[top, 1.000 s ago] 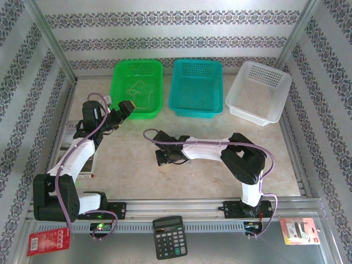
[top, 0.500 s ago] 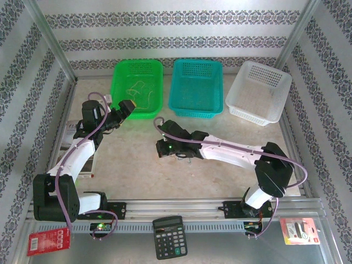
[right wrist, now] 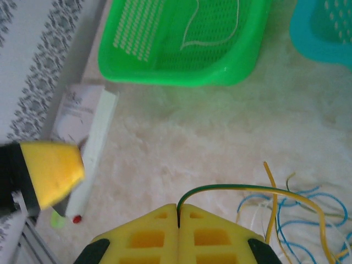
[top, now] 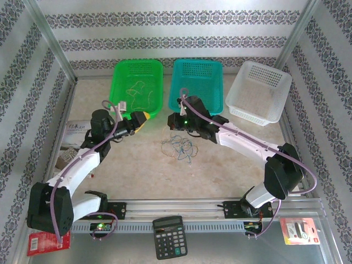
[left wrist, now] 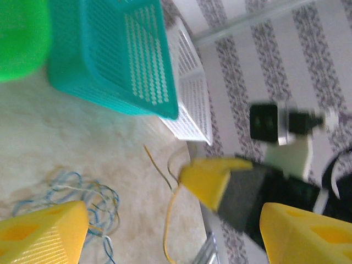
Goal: Untangle the cables
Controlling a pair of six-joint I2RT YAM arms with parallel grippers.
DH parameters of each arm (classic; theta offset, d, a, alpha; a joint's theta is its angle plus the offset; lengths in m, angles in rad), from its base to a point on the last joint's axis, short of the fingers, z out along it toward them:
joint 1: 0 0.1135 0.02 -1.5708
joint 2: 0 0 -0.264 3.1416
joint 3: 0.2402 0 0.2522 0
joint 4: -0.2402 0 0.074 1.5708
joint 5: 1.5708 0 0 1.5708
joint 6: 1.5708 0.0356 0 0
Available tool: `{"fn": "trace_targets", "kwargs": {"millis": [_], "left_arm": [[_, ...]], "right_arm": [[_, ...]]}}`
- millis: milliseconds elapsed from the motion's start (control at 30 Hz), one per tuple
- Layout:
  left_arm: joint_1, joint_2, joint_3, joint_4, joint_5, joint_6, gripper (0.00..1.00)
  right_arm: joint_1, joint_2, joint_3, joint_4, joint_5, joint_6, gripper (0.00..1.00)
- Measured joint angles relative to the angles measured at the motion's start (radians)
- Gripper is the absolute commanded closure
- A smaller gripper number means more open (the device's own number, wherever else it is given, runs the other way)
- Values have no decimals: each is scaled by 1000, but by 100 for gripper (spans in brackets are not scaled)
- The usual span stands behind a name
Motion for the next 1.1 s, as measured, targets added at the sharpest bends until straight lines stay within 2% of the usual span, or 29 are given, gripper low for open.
{"fn": "trace_targets", "kwargs": {"millis": [200,467,733,800,900,1000,1067,1100], "left_arm": [[-136,56,8,21,-34,2,26],[-175,154,54,66,-74,1,40],[-212,177,66,103,-82,2,65],[-214,178,66,105,-82,4,75],[-214,178,66,113,-90,5,100],[-214,178,66,122,-97,0,100],[-214,177,67,123,-98,0,100],[-214,177,70,123,-97,-2,100]], "right_arm": [[-40,0,0,64,-68,51,100],[-45,0,0,102,-112,83,100],[-49,0,-7,124,-128,89,100],[-53,0,-13,130,-131,93,100],[-58,0,-17,131,-132,103,100],[-64,0,-18,138,-136,106,100],[-70,0,-18,143,-141,106,82],[-72,0,-19,147,-144,101,77]]}}
